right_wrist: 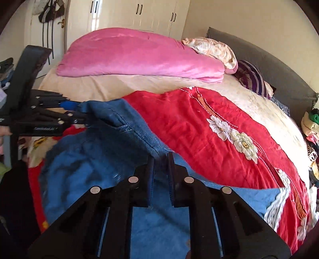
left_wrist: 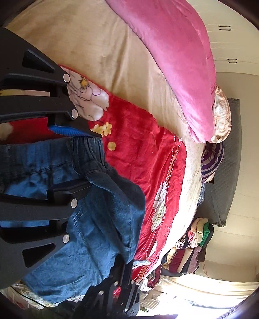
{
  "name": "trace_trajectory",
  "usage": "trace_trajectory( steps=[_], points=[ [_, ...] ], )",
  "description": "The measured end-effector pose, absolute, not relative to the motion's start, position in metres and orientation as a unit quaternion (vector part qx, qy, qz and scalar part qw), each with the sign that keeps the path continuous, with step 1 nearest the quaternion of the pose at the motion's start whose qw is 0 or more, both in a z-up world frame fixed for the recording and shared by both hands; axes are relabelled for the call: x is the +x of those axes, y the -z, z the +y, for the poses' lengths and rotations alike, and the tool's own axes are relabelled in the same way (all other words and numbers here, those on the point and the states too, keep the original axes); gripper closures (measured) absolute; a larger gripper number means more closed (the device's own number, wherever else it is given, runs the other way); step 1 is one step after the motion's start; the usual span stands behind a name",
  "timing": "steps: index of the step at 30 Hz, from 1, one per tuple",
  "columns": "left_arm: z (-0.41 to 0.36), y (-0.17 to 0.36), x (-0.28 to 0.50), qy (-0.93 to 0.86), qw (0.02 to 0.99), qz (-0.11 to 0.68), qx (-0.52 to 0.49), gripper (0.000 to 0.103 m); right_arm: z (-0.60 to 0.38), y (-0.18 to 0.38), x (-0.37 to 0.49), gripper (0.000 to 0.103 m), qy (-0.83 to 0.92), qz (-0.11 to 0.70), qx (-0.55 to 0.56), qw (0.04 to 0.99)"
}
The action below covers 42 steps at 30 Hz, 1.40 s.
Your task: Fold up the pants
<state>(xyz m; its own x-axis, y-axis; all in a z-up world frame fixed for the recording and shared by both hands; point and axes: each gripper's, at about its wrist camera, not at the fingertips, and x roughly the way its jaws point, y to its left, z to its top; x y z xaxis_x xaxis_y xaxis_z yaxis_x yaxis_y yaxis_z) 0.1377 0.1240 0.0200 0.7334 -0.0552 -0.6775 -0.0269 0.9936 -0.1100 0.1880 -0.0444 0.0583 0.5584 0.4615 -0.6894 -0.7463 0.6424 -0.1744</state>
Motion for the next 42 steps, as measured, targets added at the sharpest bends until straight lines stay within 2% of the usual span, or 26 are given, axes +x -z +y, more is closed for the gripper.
trace_trajectory(
  steps=[10,16,21,23,24,28,34,35,36,37,42],
  points=[
    [0.107,-0.022,0.092,0.023,0.929,0.368,-0.043,0.066,-0.074,-0.057,0.127,0.096,-0.381,0.317,-0.196,0.846],
    [0.099,-0.006,0.068,0.027,0.918,0.394,-0.026,0.064,-0.089,-0.035,0.078,0.096,-0.415,0.338,-0.165,0.828],
    [0.095,-0.002,0.048,0.038,0.917,0.397,-0.027,0.064,-0.087,-0.022,0.053,0.095,-0.418,0.34,-0.181,0.823],
    [0.097,-0.003,0.044,0.039,0.917,0.395,-0.035,0.064,-0.091,-0.025,0.051,0.075,-0.416,0.327,-0.181,0.829],
    [0.098,-0.003,0.042,0.039,0.918,0.394,-0.04,0.064,-0.091,-0.026,0.052,0.059,-0.409,0.317,-0.19,0.834],
    [0.105,-0.012,0.038,0.041,0.922,0.379,-0.069,0.065,-0.08,-0.016,0.062,0.058,-0.365,0.286,-0.278,0.841],
    [0.104,-0.014,0.036,0.048,0.923,0.376,-0.062,0.066,-0.064,-0.002,0.089,0.056,-0.319,0.256,-0.344,0.845],
    [0.104,-0.012,0.037,0.047,0.922,0.379,-0.062,0.066,-0.064,0.0,0.093,0.059,-0.315,0.253,-0.354,0.843],
    [0.104,-0.011,0.037,0.047,0.921,0.381,-0.062,0.066,-0.061,0.002,0.096,0.088,-0.323,0.256,-0.363,0.836],
    [0.105,-0.009,0.038,0.046,0.92,0.383,-0.063,0.065,-0.062,0.002,0.096,0.102,-0.334,0.262,-0.362,0.83],
    [0.109,-0.003,0.041,0.03,0.917,0.392,-0.063,0.064,-0.077,-0.019,0.077,0.103,-0.39,0.292,-0.291,0.823]
  ],
)
